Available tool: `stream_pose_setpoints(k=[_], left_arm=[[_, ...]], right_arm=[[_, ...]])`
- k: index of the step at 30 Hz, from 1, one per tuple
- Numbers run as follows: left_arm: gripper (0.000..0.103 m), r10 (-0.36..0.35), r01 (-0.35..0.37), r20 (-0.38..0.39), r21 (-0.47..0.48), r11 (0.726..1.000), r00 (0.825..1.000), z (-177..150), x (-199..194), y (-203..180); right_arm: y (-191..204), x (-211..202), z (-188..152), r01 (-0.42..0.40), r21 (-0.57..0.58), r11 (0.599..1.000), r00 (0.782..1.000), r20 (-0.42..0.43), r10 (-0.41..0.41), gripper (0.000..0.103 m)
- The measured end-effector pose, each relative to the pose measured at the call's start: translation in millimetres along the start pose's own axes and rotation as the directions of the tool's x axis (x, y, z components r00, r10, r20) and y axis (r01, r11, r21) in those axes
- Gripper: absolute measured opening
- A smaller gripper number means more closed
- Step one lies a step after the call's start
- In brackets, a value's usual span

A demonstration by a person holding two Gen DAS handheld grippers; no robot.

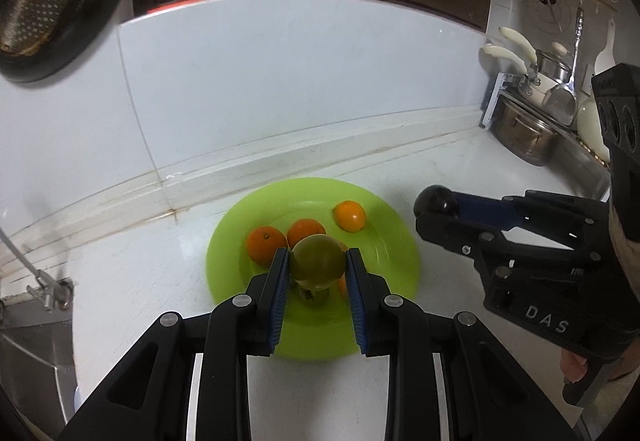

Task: Organize fruits
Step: 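Carry the lime and plum over the green plate with both tools, then release the lime and plum onto the plate, opening both tools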

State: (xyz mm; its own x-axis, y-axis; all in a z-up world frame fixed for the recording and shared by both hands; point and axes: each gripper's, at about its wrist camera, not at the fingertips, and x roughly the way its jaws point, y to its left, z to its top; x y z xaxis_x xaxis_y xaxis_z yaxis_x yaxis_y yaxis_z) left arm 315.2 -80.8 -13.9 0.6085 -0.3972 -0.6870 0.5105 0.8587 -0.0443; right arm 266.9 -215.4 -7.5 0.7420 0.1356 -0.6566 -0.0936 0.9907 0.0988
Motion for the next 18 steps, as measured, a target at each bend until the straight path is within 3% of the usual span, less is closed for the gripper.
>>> stream_pose_setpoints(k=[13,16,18], left_arm=[[0.029,-0.026,0.025,-0.085,-0.01,1.0,0.996,6,55,4],[0.04,-0.009,0.008,-0.084,-0.008,1.0,0.996,7,58,4],[0.041,0.005,-0.007,-0.087,-0.019,1.0,0.996,5,57,6]], right_arm=[[-18,55,2,-0.01,-0.025,1.0,0.994,-0.109,0.007,0.029],[-21,61,0,-0.019,-0.02,1.0,0.993,-0.118,0.017,0.029],[-23,65,0,-0.018,-0.014,1.0,0.992,-0.126,0.016,0.032]])
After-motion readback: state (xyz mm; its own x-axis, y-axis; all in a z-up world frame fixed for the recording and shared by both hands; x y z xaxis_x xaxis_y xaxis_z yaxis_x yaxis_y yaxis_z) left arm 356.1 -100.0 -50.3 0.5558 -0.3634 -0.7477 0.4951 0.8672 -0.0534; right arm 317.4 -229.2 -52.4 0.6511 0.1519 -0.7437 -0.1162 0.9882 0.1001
